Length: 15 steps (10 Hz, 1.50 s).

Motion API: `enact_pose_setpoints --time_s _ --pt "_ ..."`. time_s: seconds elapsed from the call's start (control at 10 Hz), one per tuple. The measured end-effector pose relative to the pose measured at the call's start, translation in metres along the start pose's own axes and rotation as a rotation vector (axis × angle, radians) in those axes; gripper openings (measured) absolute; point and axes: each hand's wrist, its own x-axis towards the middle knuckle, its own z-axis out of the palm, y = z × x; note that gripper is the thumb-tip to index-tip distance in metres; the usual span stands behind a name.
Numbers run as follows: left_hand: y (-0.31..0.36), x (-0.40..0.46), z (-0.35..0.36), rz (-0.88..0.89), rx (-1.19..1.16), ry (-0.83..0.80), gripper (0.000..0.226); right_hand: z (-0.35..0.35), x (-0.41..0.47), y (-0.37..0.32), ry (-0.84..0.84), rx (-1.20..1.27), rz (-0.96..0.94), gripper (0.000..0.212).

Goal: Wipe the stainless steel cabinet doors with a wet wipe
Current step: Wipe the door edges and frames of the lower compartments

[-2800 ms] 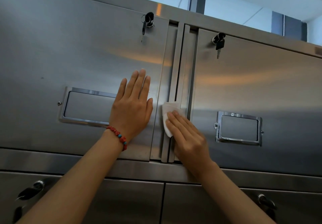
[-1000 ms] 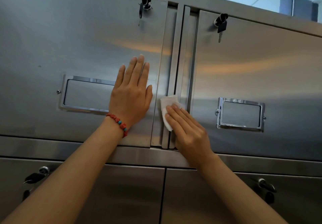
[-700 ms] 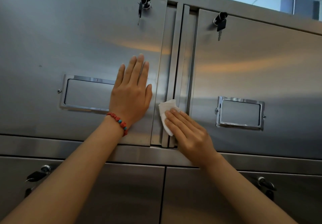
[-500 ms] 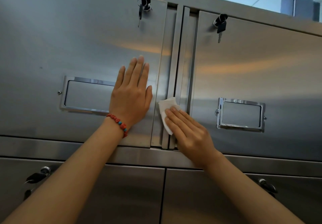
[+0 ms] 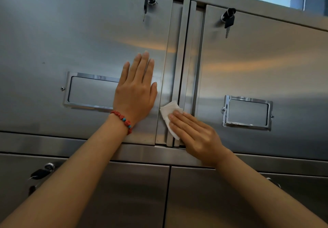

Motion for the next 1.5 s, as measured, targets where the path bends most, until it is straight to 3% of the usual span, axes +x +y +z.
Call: enact_pose_setpoints --time_s 0.8,1.5 --pt "0.0 0.0 0.001 -0.003 -0.008 -0.019 0.057 -0.012 -0.011 0.002 -0.095 0.04 -0.259 0.021" --pt "0.0 0.0 0.001 0.024 -0.011 0.043 0.056 -0.01 0.03 0.053 -0.032 -0.007 -0.154 0.025"
